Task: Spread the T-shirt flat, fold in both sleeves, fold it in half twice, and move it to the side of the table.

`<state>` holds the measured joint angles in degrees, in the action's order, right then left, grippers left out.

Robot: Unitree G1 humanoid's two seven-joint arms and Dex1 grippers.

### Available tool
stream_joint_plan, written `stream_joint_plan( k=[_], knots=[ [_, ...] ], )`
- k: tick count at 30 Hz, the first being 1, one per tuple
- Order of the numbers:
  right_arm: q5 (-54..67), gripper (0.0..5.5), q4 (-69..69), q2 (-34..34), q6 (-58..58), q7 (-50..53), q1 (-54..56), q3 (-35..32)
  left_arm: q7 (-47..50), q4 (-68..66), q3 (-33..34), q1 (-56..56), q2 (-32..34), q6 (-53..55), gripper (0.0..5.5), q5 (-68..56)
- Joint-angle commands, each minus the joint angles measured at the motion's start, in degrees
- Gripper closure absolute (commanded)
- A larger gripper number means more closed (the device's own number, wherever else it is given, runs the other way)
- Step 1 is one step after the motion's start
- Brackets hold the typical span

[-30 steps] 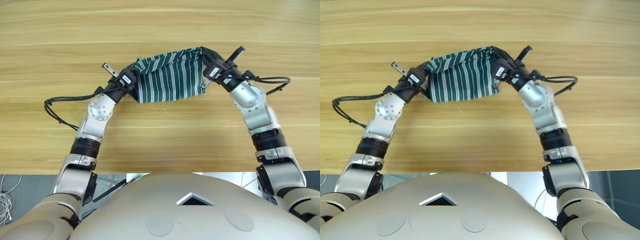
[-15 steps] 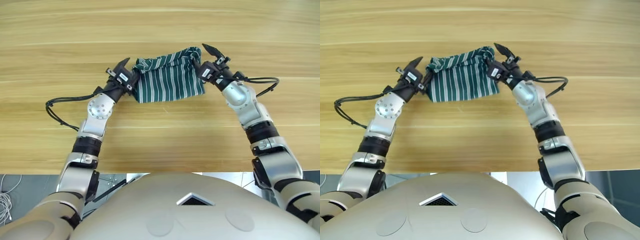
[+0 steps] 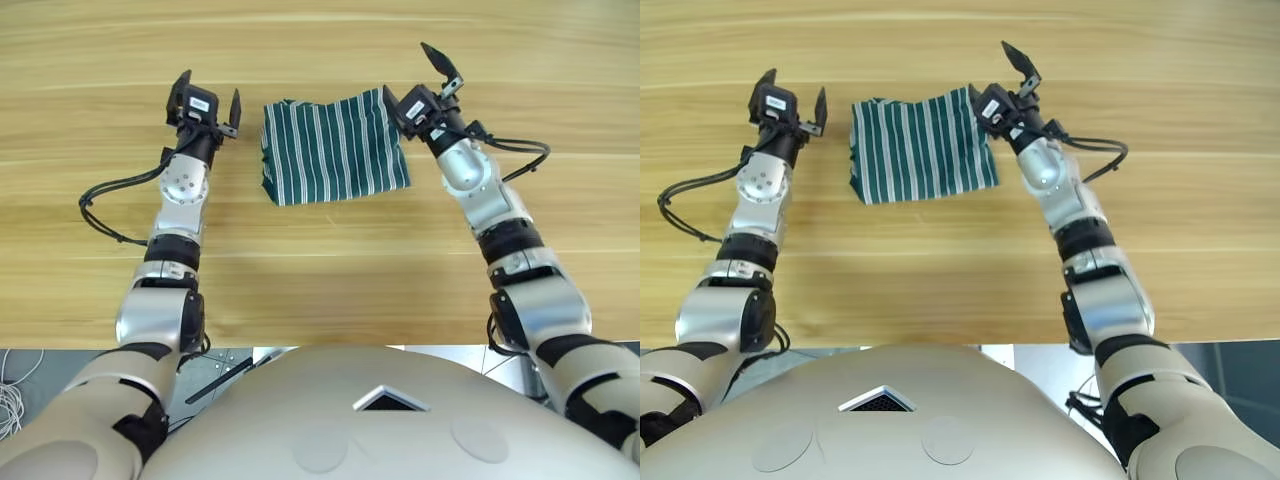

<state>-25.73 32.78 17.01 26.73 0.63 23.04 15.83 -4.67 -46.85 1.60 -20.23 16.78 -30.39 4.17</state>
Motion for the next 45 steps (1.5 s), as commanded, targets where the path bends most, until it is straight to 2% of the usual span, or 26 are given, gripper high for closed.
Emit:
stream_joint_plan(
  k=[1,4,7,12,16,20,24,29,32,35,38,40,42,45],
  knots=[
    [-0.34,1.57,-11.2,-5.09,-1.26,-5.47,-5.0,6.67,-1.66,1.81,5.98,0.77,-2.58,-3.84,1.51,-8.73],
    [-1.88,1.57,-5.39,-8.08,-1.93,-6.37,-4.4,10.19,-1.54,-2.78,10.82,-2.01,-4.9,-5.88,1.51,-14.6],
    [-0.34,1.57,5.59,-8.43,-2.81,-5.85,-1.04,8.51,-0.93,-8.25,14.08,-4.28,-5.67,-6.5,1.51,-17.24],
    [11.08,1.57,22.61,-9.75,-8.72,-10.79,5.99,-1.3,-2.67,-9.92,17.21,-5.03,-6.78,-8.28,1.51,-20.25],
    [21.54,1.57,28.83,-8.92,-22.43,-14.11,9.02,-11.24,-3.19,-10.4,18.07,-5.58,-6.8,-8.75,1.51,-20.68],
    [30.57,1.57,33.77,-5.27,-33.95,-6.71,13.78,-22.42,-2.89,-11.61,19.42,-5.72,-5.59,-8.98,1.51,-21.07],
    [38.34,1.57,39.98,4.13,-33.52,9.78,20.93,-35.19,-2.46,-12.03,22.44,-3.38,-3.15,-10.76,1.51,-22.21],
    [41.34,1.57,43.6,12.37,-31.01,21.58,22.48,-43.31,-2.26,-12.49,25.82,-0.51,-0.94,-12.96,1.51,-23.52],
    [42.09,1.57,44.19,13.99,-29.42,26.75,21.13,-46.38,-2.44,-11.56,27.76,2.07,0.07,-14.13,1.51,-24.61],
    [39.73,1.57,43.74,12.38,-25.4,25.87,22.64,-45.11,-2.6,-10.15,29.49,5.21,0.98,-15.18,1.51,-25.73],
    [36.06,1.57,42.14,10.72,-16.47,22.1,24.86,-41.53,-0.73,-7.24,29.3,8.41,0.6,-17.2,1.51,-23.78],
    [30.72,1.57,39.32,8.24,-6.69,21.02,26.32,-36.0,0.58,-2.76,27.44,10.73,-0.9,-18.21,1.51,-21.01],
    [23.75,1.57,36.19,2.95,1.46,18.28,27.31,-27.79,4.11,1.74,24.09,10.65,-1.99,-16.77,1.51,-15.14],
    [16.22,1.57,36.78,-7.58,5.33,13.32,27.59,-17.74,9.86,1.99,18.56,3.79,-3.68,-11.48,1.51,-6.98]
  ],
)
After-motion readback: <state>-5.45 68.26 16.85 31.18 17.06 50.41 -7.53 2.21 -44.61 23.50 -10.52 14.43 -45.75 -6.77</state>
